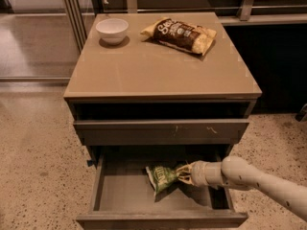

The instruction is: Place green jalapeno chip bag into middle drawer

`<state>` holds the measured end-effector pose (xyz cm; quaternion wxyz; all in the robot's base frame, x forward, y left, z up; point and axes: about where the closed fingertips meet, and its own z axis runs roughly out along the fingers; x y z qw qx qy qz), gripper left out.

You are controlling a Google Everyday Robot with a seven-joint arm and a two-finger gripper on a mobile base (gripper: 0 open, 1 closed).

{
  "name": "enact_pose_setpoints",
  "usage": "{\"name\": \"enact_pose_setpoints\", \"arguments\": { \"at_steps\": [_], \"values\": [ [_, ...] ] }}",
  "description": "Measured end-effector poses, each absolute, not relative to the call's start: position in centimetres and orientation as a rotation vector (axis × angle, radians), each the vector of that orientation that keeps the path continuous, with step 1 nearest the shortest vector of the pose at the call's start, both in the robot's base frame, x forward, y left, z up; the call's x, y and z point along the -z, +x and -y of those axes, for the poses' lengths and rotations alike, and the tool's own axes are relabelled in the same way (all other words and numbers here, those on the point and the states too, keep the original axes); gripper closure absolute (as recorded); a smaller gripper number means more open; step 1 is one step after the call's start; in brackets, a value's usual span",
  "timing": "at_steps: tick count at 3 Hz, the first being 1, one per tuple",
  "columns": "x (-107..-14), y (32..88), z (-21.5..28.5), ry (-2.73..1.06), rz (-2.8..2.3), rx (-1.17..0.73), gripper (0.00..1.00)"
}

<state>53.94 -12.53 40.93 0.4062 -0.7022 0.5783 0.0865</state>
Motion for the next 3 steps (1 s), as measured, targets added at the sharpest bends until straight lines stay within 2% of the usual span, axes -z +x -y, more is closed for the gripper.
{"name": "enact_pose_setpoints", "arguments": {
  "at_steps": [1, 3],
  "values": [
    [-40.83, 54.23, 12.47, -1.768, -1.459, -0.218, 0.81],
    [-40.83, 54.23, 12.46, -1.768, -1.459, -0.219, 0.35]
  ]
}}
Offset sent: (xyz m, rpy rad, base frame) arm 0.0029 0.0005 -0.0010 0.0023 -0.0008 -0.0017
